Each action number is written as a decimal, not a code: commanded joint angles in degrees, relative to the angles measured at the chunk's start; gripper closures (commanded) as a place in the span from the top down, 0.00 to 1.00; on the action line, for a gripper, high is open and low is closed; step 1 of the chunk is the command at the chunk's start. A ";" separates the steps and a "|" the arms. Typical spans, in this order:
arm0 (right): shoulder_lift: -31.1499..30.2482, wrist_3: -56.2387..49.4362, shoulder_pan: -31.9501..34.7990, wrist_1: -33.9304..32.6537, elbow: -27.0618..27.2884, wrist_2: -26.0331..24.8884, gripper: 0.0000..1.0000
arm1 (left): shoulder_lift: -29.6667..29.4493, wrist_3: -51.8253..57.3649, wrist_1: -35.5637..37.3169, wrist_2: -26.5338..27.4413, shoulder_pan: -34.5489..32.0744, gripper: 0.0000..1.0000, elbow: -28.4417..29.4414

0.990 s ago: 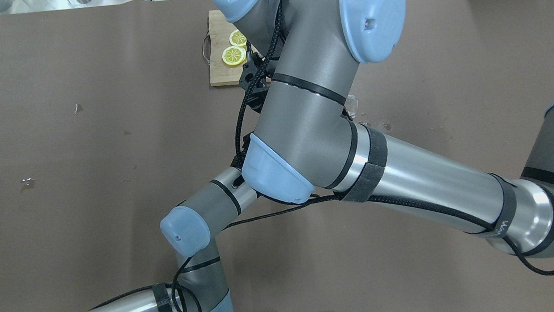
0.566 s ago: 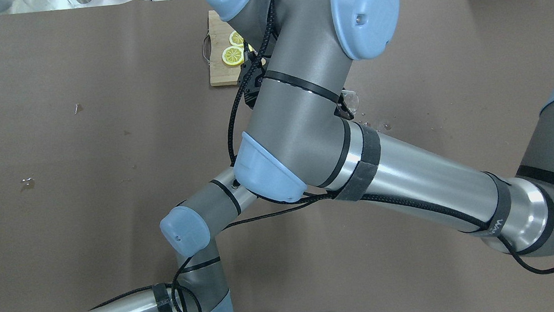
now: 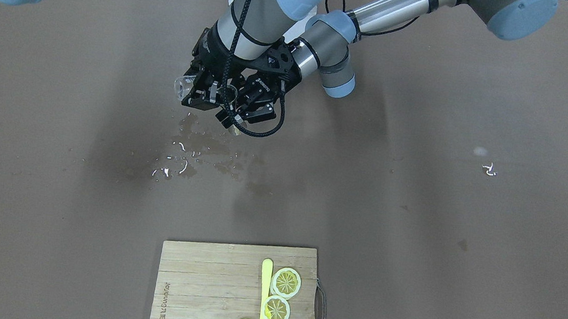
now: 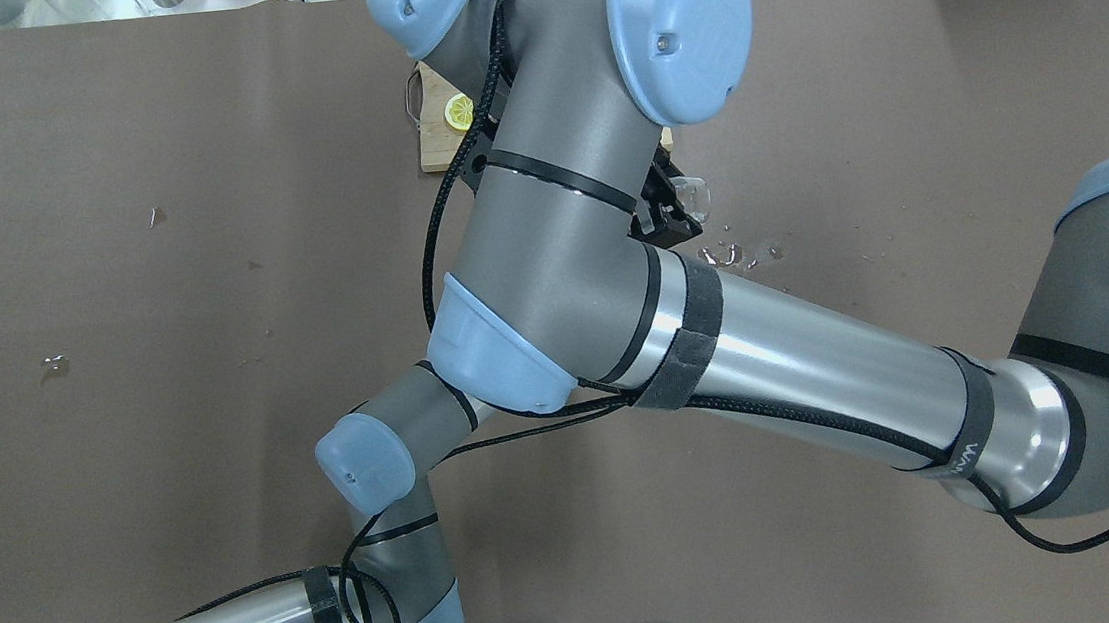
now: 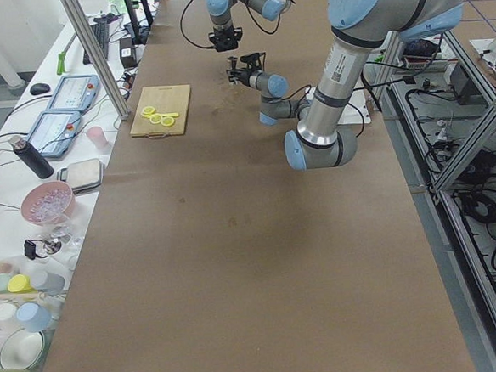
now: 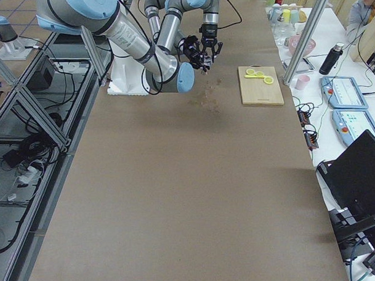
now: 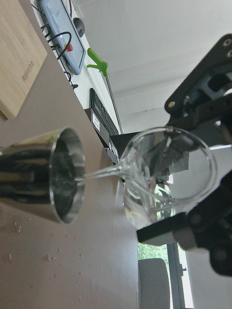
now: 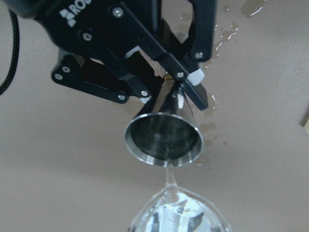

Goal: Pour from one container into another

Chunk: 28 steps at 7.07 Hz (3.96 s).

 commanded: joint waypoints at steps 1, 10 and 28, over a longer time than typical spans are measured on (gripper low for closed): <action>1.14 -0.09 -0.31 -0.09 -2.15 -0.74 0.00 | 0.12 0.00 -0.28 0.00 -0.09 0.00 -0.01; 1.94 -0.10 -1.28 0.35 -0.33 -1.45 0.00 | 0.12 0.00 -0.37 0.00 0.00 0.00 0.08; -18.36 0.26 10.49 20.37 22.01 17.00 0.00 | 11.10 -0.61 -5.64 -0.79 -9.93 0.00 -7.83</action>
